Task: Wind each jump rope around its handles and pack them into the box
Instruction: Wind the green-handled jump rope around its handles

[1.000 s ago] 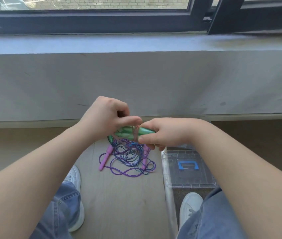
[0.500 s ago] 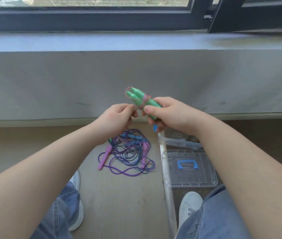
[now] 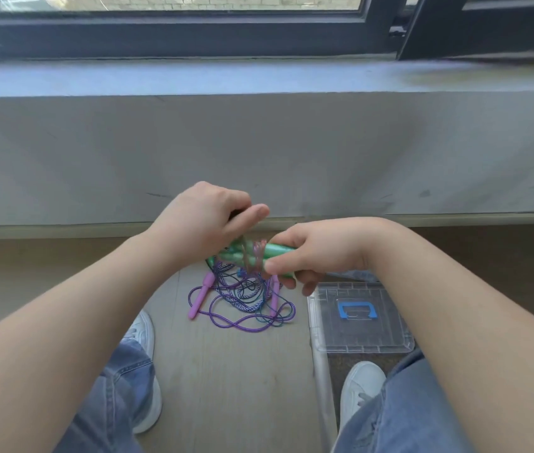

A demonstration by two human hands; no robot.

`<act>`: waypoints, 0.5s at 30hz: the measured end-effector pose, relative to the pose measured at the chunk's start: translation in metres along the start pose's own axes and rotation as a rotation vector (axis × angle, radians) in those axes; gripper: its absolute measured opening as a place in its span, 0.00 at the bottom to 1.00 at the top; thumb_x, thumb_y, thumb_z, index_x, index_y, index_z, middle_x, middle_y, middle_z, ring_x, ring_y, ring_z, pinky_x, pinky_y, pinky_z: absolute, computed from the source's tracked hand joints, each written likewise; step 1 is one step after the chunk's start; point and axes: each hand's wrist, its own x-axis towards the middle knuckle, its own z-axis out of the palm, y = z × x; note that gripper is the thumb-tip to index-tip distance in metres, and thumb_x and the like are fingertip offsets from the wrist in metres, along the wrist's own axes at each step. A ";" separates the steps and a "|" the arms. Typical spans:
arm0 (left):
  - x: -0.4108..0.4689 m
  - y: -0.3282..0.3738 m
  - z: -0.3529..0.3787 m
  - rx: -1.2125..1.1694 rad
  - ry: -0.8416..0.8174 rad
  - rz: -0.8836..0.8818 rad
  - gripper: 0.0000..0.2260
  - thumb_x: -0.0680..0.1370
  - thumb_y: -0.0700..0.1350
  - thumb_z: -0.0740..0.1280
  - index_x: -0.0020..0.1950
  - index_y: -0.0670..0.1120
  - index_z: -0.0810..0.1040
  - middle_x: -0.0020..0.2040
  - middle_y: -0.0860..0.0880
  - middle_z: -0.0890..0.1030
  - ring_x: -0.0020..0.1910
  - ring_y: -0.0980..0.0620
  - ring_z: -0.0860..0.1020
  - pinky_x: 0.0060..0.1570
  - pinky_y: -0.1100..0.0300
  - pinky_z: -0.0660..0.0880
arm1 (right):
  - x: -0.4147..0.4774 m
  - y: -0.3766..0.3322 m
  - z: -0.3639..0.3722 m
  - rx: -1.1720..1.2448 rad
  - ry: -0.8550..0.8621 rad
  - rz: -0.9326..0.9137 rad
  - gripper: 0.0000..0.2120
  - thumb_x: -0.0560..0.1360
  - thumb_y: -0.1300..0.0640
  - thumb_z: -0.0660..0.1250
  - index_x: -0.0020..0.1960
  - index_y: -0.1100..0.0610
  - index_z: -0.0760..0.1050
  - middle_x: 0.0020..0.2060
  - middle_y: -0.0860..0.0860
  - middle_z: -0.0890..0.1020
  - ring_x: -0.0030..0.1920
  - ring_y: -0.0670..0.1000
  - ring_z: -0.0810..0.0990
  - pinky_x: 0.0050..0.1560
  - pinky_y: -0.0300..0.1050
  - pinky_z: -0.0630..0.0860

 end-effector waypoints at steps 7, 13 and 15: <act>-0.001 0.010 0.002 -0.567 -0.317 -0.243 0.27 0.76 0.64 0.58 0.29 0.43 0.66 0.24 0.53 0.61 0.25 0.54 0.58 0.25 0.63 0.58 | -0.005 0.009 -0.005 0.224 -0.333 -0.092 0.08 0.82 0.55 0.63 0.55 0.58 0.78 0.36 0.52 0.76 0.37 0.53 0.70 0.52 0.55 0.78; 0.002 0.018 0.021 -0.672 -0.127 -0.363 0.30 0.81 0.62 0.57 0.25 0.44 0.69 0.22 0.51 0.65 0.24 0.53 0.64 0.31 0.58 0.64 | 0.000 0.010 -0.002 0.356 -0.416 -0.163 0.09 0.82 0.56 0.61 0.52 0.55 0.79 0.38 0.55 0.75 0.43 0.57 0.68 0.53 0.58 0.74; 0.003 0.018 0.028 -0.627 -0.053 -0.415 0.32 0.82 0.62 0.56 0.23 0.44 0.70 0.20 0.53 0.68 0.24 0.53 0.68 0.36 0.57 0.68 | 0.001 0.011 -0.001 0.350 -0.428 -0.157 0.09 0.82 0.55 0.60 0.54 0.57 0.78 0.38 0.55 0.75 0.42 0.57 0.69 0.54 0.58 0.74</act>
